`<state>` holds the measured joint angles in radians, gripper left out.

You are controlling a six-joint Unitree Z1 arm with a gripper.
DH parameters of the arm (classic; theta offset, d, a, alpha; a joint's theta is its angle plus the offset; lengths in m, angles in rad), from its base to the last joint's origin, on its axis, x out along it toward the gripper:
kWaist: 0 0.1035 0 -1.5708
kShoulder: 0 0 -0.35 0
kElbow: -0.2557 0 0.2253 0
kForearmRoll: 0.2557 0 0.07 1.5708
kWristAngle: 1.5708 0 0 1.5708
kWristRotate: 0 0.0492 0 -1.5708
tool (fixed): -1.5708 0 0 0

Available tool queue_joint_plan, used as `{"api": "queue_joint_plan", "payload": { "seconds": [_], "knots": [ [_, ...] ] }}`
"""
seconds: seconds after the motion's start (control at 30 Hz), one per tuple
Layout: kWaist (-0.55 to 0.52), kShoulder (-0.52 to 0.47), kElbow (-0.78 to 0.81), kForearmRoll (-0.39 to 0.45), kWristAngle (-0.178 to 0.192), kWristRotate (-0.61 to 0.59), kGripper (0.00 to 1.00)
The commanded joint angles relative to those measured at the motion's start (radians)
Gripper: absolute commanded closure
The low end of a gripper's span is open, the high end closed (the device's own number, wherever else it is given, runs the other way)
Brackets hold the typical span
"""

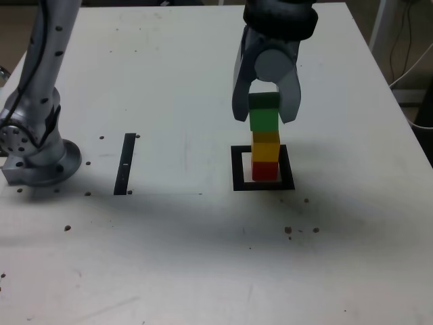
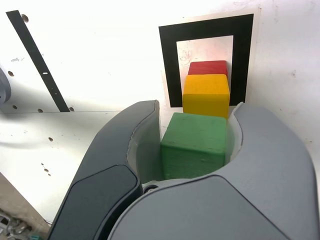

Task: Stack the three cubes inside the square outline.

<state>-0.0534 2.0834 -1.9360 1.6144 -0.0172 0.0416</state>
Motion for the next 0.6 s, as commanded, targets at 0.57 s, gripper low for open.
{"api": "queue_joint_plan", "payload": {
  "seconds": [0.57],
  "knots": [
    [-0.002, 0.049, 0.014, -0.011, 0.008, 0.006, 0.39]
  ]
}}
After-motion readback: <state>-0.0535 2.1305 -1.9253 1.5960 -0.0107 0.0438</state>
